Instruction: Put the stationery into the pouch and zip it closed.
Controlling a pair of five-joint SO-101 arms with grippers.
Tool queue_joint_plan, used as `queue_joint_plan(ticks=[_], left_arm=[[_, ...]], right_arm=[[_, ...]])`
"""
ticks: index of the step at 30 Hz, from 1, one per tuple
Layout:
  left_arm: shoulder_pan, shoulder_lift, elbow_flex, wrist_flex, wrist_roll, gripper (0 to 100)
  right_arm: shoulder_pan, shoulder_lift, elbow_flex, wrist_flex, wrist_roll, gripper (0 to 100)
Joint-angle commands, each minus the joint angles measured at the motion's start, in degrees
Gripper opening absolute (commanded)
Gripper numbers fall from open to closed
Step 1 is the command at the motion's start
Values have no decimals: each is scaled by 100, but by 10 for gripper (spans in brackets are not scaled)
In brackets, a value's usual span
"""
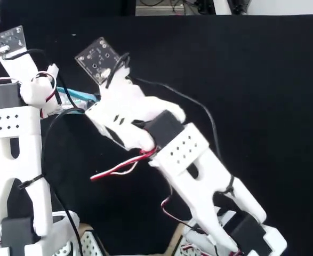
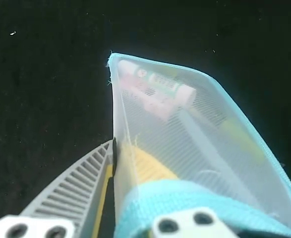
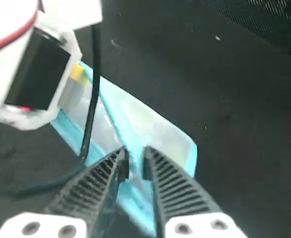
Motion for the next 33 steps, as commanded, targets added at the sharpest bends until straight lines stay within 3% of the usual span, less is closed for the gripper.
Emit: queue_joint_plan(ticks=[1, 5, 12, 19, 33], left_arm=[[92, 26, 92, -79, -26, 30], [92, 26, 101, -79, -35, 30], [110, 26, 110, -79, -35, 30], [110, 26, 110, -70, -35, 30], [136, 26, 110, -79, -35, 30]], right_arm=[[-35, 31, -699, 457, -9, 89], [-70, 13, -787, 642, -18, 176], [-53, 277, -488, -18, -158, 80], [756, 444, -523, 97, -932, 138], [1020, 453, -1182, 677, -985, 141]])
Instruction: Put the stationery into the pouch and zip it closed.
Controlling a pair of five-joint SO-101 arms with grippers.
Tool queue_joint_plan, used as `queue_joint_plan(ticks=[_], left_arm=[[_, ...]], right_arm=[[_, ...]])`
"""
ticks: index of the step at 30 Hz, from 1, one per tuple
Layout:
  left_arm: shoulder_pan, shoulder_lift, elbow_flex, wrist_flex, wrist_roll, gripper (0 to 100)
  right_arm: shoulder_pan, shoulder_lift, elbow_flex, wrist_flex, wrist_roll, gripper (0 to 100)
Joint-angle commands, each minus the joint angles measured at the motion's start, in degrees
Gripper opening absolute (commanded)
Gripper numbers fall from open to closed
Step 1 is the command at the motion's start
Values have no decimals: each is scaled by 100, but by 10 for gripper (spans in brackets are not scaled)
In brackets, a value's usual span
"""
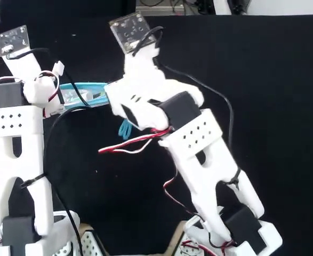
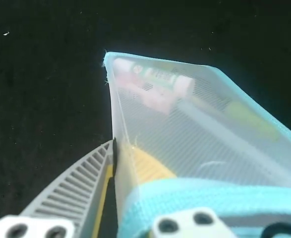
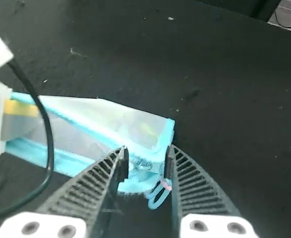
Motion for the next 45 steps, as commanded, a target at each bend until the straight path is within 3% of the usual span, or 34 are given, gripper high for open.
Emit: queue_joint_plan(ticks=[1, 14, 21, 30, 38, 45], left_arm=[[75, 26, 110, -79, -44, 30], [57, 26, 110, -79, -44, 30], [57, 26, 110, -79, -44, 30], [75, 26, 110, -79, -44, 30], [48, 26, 110, -79, -44, 30], [40, 26, 110, -79, -44, 30]], right_arm=[[123, -22, -303, 26, -18, 141], [-536, 585, -119, 18, -44, 138], [-519, 620, -171, 44, -44, 138], [-114, 110, -892, 791, -9, 141], [-440, 110, -664, 765, -545, 138], [-598, 84, -664, 809, -580, 138]])
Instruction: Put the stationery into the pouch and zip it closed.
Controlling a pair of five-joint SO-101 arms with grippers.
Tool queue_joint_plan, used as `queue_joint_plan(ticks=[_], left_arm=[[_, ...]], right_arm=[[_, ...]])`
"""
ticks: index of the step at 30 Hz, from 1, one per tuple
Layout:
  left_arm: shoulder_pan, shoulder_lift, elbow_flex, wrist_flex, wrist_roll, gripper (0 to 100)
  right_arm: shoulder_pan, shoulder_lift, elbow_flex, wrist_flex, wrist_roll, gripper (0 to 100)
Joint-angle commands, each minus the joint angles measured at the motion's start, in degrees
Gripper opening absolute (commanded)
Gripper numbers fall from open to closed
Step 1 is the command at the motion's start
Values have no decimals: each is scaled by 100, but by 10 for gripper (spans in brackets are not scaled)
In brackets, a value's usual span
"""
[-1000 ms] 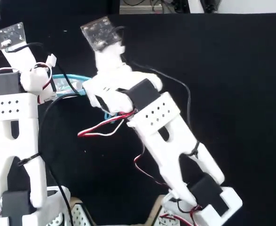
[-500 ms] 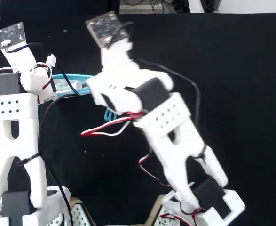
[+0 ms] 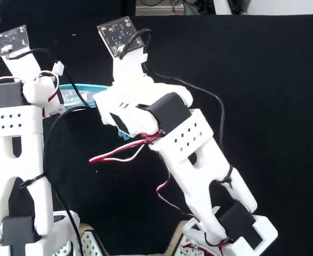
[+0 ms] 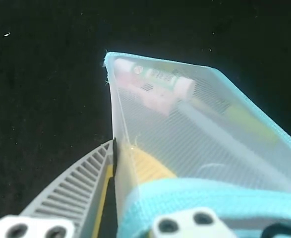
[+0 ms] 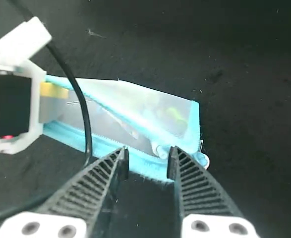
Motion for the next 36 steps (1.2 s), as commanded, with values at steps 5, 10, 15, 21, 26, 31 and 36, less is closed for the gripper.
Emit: queue_joint_plan(ticks=[5, 10, 15, 21, 26, 31, 36], left_arm=[[40, 26, 101, -79, -44, 30], [40, 26, 101, -79, -44, 30], [40, 26, 101, -79, -44, 30], [40, 26, 110, -79, -44, 30], [40, 26, 101, -79, -44, 30], [31, 26, 101, -79, -44, 30], [31, 26, 101, -79, -44, 30]], right_arm=[[-44, -189, 180, -9, -70, 138], [-18, -189, 295, -18, -62, 138], [281, -154, 312, -97, -62, 132], [325, 453, 295, -62, -35, 73], [255, 593, 233, -62, -26, 43], [123, 470, -4, -79, 9, 11], [-18, 365, -4, -325, 325, 11]])
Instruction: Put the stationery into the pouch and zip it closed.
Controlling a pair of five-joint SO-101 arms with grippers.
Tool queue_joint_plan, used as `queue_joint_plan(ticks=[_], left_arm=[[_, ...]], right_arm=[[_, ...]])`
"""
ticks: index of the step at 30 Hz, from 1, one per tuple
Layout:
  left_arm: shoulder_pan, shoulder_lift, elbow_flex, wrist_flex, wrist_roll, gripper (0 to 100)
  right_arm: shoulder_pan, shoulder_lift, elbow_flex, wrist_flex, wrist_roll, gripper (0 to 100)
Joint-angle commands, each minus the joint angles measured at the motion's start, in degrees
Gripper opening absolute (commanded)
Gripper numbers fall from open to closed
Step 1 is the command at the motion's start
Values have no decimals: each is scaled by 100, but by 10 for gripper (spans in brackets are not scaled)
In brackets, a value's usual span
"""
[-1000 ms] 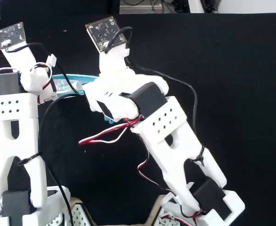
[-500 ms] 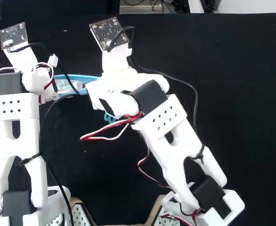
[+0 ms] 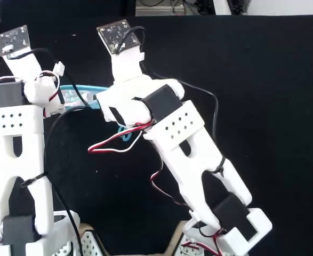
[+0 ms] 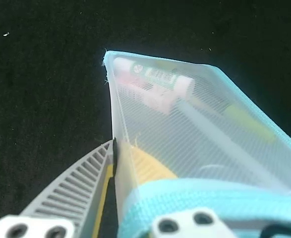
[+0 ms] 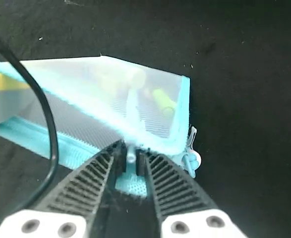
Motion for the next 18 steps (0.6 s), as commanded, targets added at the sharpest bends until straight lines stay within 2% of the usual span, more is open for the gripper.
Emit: queue_joint_plan(ticks=[1, 7, 18], left_arm=[[22, 26, 101, -79, -44, 30], [22, 26, 110, -70, -44, 30], [22, 26, 101, -70, -53, 30]], right_arm=[[-273, -233, -110, -316, 185, 11], [-431, -1121, 444, -800, 193, 11], [-26, -2862, 2993, -2347, 343, 11]])
